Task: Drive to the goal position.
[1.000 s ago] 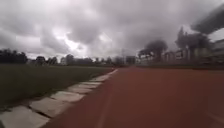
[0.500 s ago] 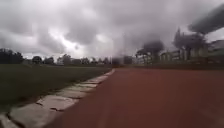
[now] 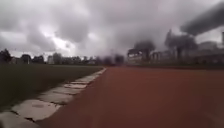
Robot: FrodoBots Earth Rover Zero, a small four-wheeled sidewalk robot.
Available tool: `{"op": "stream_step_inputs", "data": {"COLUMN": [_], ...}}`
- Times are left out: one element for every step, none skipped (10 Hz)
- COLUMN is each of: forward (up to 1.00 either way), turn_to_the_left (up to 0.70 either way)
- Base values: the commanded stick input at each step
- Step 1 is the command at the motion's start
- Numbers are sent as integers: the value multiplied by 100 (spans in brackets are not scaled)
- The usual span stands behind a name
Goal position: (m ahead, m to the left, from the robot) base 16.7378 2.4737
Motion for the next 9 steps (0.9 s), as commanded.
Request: {"op": "stream_step_inputs", "data": {"forward": [70,70,70,70,70,70,70,70,70], "turn_to_the_left": [-35,-35,-35,-35,-35,-27,-12,0,0]}}
